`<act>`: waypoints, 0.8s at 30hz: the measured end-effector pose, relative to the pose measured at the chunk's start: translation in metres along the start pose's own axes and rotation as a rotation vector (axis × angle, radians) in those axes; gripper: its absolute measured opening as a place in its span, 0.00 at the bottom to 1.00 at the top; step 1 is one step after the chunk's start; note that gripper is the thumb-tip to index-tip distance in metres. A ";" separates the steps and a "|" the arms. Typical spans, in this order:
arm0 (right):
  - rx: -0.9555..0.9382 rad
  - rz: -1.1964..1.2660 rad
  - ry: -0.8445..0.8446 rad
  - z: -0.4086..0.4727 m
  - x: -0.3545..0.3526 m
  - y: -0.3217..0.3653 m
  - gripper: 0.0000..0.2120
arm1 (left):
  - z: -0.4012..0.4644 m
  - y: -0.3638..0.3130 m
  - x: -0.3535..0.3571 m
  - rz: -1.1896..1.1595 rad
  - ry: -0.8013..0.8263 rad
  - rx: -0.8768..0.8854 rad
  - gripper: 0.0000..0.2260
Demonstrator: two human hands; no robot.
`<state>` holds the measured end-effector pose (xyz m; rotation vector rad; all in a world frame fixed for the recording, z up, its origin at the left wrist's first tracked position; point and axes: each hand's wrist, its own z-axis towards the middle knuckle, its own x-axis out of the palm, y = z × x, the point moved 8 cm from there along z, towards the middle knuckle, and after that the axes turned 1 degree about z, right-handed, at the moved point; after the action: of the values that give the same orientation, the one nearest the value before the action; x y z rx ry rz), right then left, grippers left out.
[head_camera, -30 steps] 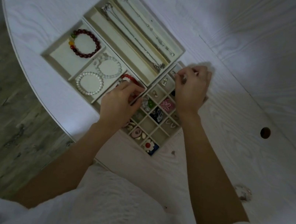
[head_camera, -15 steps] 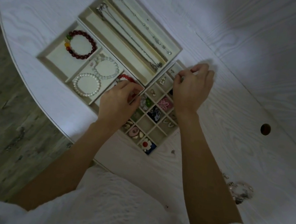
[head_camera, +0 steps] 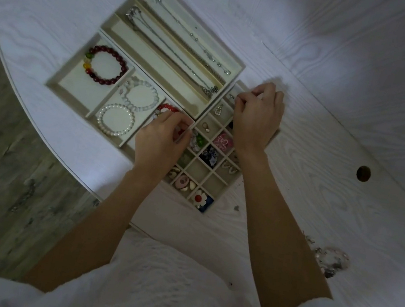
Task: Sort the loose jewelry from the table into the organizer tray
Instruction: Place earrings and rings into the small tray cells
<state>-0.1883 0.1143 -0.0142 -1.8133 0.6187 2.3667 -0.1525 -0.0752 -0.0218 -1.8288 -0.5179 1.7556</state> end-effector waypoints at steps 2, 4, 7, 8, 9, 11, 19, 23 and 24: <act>0.016 0.042 0.007 -0.001 -0.003 -0.004 0.06 | 0.000 -0.001 -0.001 0.004 -0.005 0.001 0.06; 0.011 0.040 0.007 -0.003 -0.005 -0.005 0.07 | 0.000 -0.001 -0.001 0.014 -0.007 -0.002 0.06; -0.001 0.004 0.020 -0.002 -0.004 -0.005 0.08 | -0.001 -0.004 0.000 0.044 -0.016 0.009 0.07; -0.003 -0.015 0.042 -0.001 -0.002 -0.004 0.08 | 0.000 -0.004 0.000 0.049 -0.021 0.012 0.06; -0.003 -0.038 0.071 0.000 0.001 -0.003 0.08 | -0.001 -0.004 -0.001 0.051 -0.023 0.012 0.06; 0.004 -0.075 0.125 0.003 0.005 -0.002 0.09 | -0.001 -0.004 0.000 0.047 -0.028 0.008 0.06; 0.008 -0.112 0.111 0.003 0.010 -0.003 0.08 | -0.002 -0.004 0.001 0.051 -0.036 0.023 0.06; -0.023 -0.047 0.036 0.000 -0.002 0.000 0.07 | -0.002 -0.003 0.002 0.036 -0.050 0.034 0.06; -0.045 0.004 0.018 -0.001 -0.008 0.001 0.06 | -0.002 -0.003 0.001 0.033 -0.052 0.032 0.06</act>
<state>-0.1849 0.1146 -0.0065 -1.8553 0.5760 2.3884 -0.1498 -0.0726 -0.0212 -1.7833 -0.4800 1.8276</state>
